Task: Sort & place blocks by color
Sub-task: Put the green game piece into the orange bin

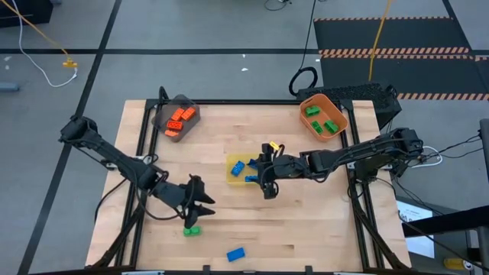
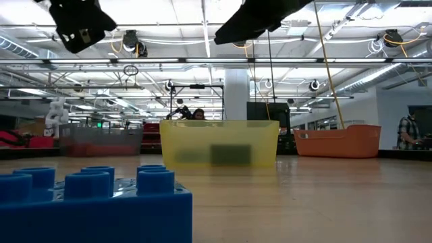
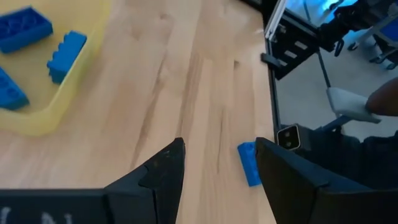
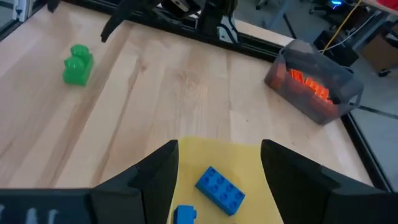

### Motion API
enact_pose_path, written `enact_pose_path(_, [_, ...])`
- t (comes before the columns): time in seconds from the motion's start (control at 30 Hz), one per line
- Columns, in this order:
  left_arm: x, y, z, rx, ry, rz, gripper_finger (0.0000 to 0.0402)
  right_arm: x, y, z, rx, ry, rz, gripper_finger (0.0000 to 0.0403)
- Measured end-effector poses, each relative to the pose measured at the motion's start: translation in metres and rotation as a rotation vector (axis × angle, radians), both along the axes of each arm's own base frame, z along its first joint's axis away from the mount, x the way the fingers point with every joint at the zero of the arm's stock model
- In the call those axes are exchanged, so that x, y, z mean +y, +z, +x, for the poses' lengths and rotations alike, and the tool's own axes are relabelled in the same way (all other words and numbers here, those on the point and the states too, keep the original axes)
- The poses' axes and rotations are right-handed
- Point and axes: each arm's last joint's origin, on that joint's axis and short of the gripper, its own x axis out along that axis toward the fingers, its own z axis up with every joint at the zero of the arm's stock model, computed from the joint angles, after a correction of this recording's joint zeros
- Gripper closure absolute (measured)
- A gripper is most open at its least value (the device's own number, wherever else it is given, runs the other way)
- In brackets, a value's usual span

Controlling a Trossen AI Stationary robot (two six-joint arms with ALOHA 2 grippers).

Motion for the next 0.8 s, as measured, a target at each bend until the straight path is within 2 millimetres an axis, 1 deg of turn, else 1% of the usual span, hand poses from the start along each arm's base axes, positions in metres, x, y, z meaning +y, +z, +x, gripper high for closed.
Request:
enact_pose_path(0.23, [0.003, 0.007, 0.007, -0.097, -0.023, 0.035, 0.0208, 0.000, -0.002, -0.001, 0.028, -0.006, 0.002, 0.0181])
enact_pose_path(0.3, [0.004, 0.011, 0.009, -0.143, -0.034, 0.052, 0.0208, 0.000, -0.003, -0.002, 0.041, 0.014, -0.035, 0.0181])
enact_pose_path(0.53, [0.008, 0.021, 0.016, -0.302, -0.109, 0.215, 0.0208, -0.001, -0.007, -0.005, 0.094, 0.018, -0.049, 0.0181])
enact_pose_path(0.6, [0.011, 0.023, 0.018, -0.319, -0.095, 0.213, 0.0208, -0.001, -0.008, -0.005, 0.099, 0.011, -0.038, 0.0181])
enact_pose_path(0.7, [0.014, 0.023, 0.020, -0.298, -0.048, 0.147, 0.0208, -0.001, -0.008, -0.005, 0.102, -0.009, -0.006, 0.0181])
enact_pose_path(0.8, [0.010, 0.020, 0.017, -0.251, -0.038, 0.096, 0.0208, 0.001, -0.009, -0.006, 0.112, -0.017, 0.015, 0.0181])
